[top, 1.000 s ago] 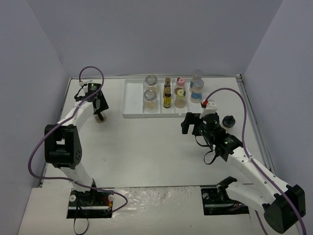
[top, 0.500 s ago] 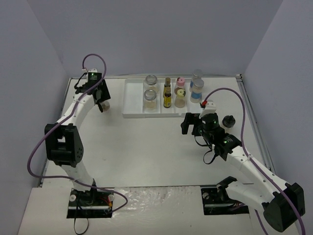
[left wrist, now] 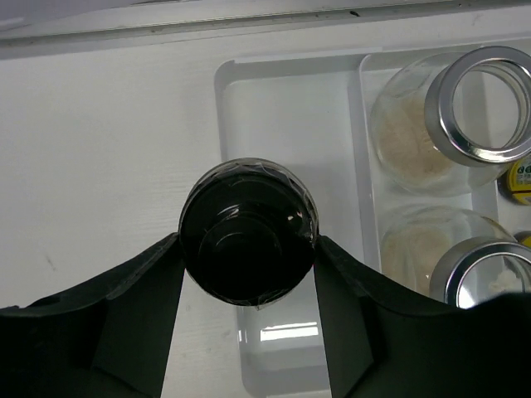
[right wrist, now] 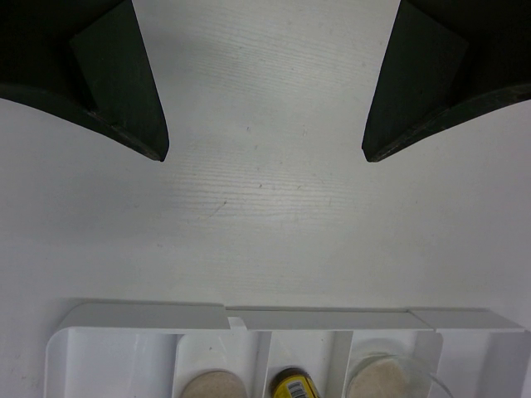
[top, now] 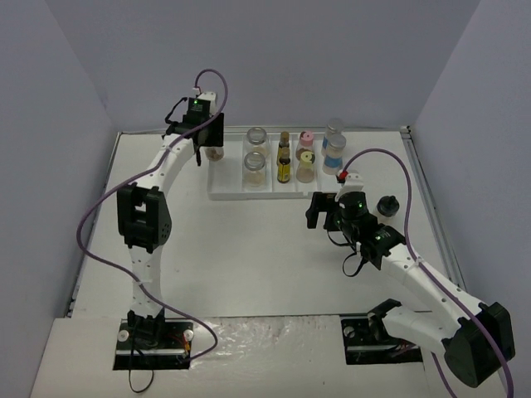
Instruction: Organize the condiment bottles
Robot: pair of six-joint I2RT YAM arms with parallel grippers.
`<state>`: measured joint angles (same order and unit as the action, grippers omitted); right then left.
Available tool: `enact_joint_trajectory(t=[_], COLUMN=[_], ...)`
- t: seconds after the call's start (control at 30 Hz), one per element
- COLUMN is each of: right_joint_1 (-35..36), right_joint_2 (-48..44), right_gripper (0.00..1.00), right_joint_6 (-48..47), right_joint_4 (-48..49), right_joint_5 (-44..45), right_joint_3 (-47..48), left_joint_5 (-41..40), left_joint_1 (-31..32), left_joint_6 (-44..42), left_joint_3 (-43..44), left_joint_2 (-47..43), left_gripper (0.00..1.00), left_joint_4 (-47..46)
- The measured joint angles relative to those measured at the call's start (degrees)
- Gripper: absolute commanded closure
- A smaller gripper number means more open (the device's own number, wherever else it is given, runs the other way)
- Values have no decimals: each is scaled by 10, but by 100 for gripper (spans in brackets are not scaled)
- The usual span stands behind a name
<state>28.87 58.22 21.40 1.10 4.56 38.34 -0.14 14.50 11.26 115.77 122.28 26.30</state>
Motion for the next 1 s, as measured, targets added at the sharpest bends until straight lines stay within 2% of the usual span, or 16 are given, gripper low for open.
enact_joint_trajectory(t=[0.3, 0.33, 0.43, 0.73, 0.87, 1.0], right_joint_1=[-1, -1, -1, -4, -8, -17], right_joint_2=[10, 10, 10, 9, 7, -5], right_gripper=[0, 0, 0, 0, 0, 0], right_joint_6=[11, 11, 12, 12, 14, 20], right_joint_4=[0, 0, 0, -8, -35, -70], right_joint_5=[0, 1, 6, 37, 72, 119], right_joint_3=[1, 1, 1, 10, 32, 60], left_joint_5=[18, 19, 19, 20, 16, 14], left_joint_1=[25, 26, 31, 34, 34, 34], left_joint_6=[-38, -40, -44, -47, -50, -49], left_joint_3=[123, 137, 167, 179, 177, 148], left_joint_2=[115, 127, 157, 175, 172, 150], left_gripper=[97, 93, 74, 17, 4, 3], left_joint_4=[19, 20, 19, 15, 15, 13])
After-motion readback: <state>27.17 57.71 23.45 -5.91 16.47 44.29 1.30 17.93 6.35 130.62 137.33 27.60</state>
